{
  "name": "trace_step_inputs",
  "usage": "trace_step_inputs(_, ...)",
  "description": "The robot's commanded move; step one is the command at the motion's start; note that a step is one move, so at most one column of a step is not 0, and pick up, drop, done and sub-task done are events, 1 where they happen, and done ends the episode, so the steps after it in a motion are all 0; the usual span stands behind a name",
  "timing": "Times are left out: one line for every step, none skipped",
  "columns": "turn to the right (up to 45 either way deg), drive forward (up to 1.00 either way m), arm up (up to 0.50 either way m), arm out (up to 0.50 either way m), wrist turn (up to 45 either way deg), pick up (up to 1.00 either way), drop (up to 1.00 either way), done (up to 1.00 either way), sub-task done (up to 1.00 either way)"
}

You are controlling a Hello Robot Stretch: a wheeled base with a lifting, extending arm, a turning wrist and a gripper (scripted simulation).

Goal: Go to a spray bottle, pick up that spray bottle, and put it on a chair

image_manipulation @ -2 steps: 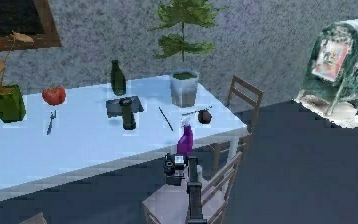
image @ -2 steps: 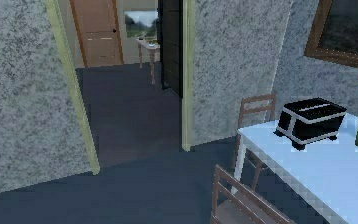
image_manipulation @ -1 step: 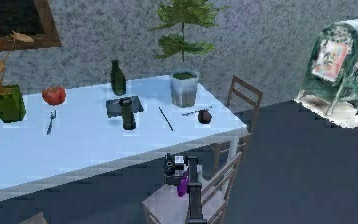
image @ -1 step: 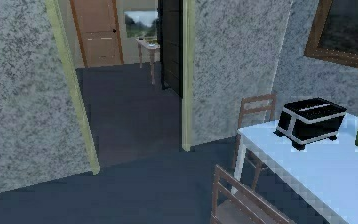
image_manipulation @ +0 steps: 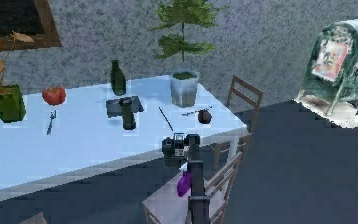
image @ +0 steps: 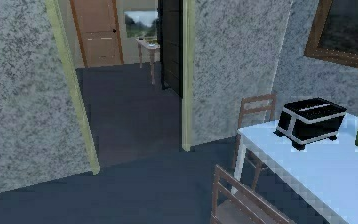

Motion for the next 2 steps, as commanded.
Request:
trace_step_inputs(0.0, 0.0, 0.0, -0.08, 0.0, 0.0, 0.0, 0.0, 0.0)
trace_step_inputs(0.0, 0.0, 0.0, 0.0, 0.0, 0.0, 0.0, 1.0, 0.0)
